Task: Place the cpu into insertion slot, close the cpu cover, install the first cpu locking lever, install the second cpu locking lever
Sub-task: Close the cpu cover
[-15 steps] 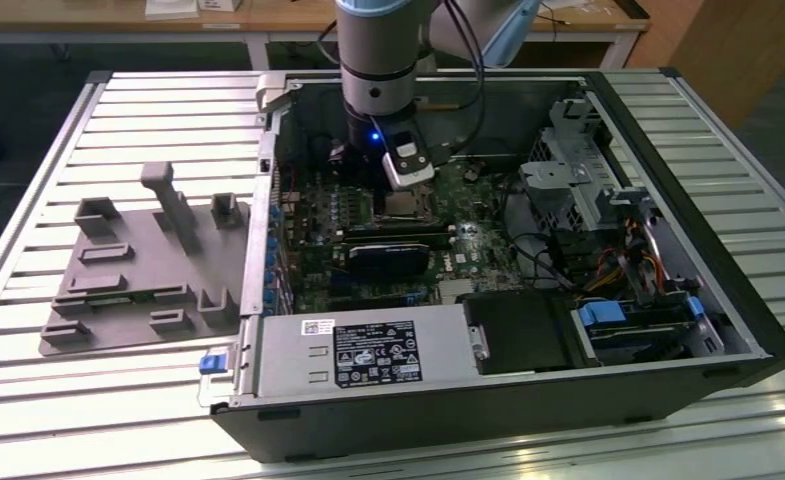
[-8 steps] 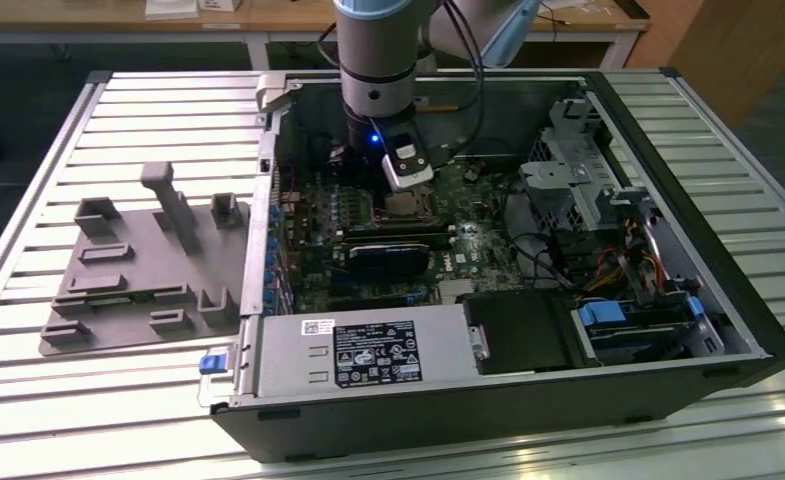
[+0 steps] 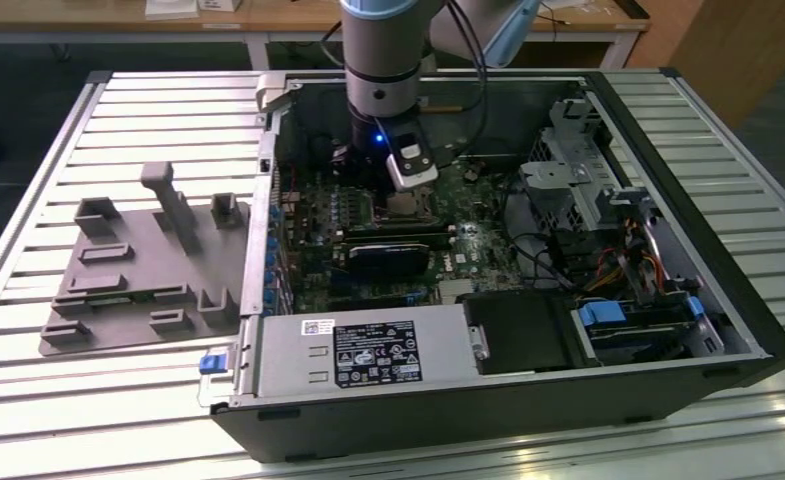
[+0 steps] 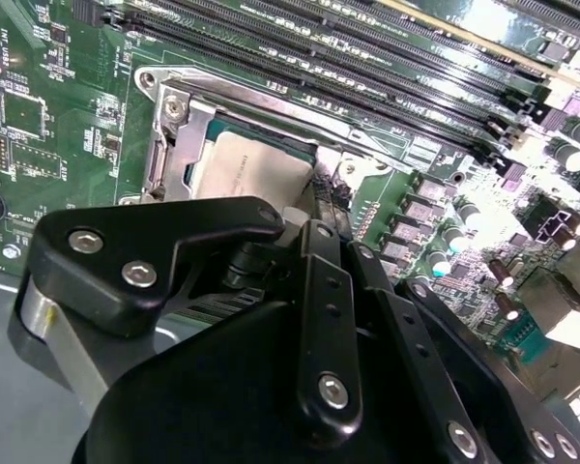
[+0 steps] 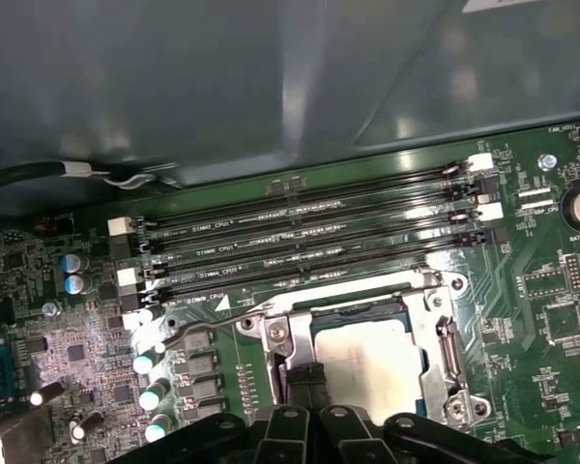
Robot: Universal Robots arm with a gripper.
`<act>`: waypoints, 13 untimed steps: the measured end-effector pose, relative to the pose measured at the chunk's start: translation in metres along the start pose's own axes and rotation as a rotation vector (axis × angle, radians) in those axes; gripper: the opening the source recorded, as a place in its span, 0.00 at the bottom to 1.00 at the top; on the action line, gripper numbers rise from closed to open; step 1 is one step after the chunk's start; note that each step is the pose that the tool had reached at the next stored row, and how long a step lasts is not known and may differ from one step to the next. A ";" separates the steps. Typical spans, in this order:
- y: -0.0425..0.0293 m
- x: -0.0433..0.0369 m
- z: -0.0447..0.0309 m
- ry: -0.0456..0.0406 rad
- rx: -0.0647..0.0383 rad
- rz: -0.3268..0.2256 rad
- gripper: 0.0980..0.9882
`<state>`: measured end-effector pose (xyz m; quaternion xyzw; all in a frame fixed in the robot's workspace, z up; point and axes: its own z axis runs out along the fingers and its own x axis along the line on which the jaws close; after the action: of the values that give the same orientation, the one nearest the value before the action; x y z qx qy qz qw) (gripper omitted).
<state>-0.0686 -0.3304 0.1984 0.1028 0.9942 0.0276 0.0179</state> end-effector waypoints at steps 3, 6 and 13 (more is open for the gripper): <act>0.0004 -0.0014 -0.0001 0.0008 0.000 0.000 0.01; 0.0008 -0.0037 -0.0005 0.0023 0.001 0.000 0.01; 0.0017 -0.0057 -0.0068 0.0039 0.000 0.000 0.01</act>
<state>-0.0629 -0.3302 0.2054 0.1027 0.9942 0.0277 0.0160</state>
